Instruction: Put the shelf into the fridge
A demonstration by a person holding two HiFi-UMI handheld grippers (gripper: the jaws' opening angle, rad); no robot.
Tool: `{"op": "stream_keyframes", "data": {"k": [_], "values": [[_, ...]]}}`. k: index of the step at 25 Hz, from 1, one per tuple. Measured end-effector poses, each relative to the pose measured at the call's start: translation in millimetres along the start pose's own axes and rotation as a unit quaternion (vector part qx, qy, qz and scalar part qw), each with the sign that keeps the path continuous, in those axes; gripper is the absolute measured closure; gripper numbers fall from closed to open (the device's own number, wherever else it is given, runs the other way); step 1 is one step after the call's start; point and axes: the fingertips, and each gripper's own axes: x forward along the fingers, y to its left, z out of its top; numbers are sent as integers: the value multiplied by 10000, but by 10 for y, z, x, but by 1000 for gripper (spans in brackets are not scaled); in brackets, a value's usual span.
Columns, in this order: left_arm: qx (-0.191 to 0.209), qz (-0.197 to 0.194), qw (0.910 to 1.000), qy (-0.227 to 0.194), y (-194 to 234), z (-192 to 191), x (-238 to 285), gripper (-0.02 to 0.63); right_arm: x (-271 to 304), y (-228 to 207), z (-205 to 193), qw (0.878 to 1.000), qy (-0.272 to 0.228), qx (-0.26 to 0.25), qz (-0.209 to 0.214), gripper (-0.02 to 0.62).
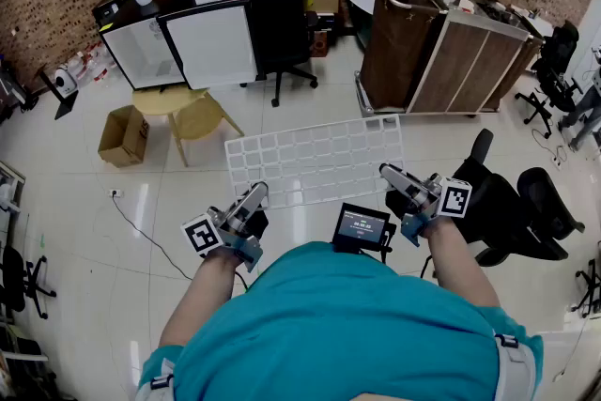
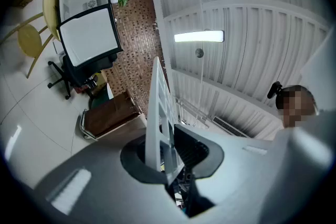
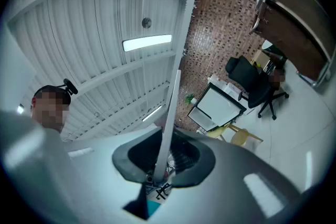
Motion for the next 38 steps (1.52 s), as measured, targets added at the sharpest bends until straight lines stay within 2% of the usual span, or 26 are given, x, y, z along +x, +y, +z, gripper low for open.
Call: {"op": "stream_keyframes", "data": {"k": [12,18,25,30,34,38], "values": [[-1,72,9999,-88,83,-5,-42,554,46,-128,-18,9999,83,61,22,551],[-85,79,9997,-194,247,792,-928,554,1182,-52,-437,9998,200,58,-14,551],[-16,222,9995,-201,356,1347,-1555,556,1953,-116,-775,9996,194,166,90,551],[63,363,9988,-315,549,1582,-1847,555,2340,-312,-938,9989,342,256,202,551],[88,549,9971,-526,751,1718,-1947,555,2603,-542,-885,9974,492,350,399,551],[237,758,9946,-673,1148,1710,-1841,555,2658,-1080,-799,9949,613,473,650,551]]}}
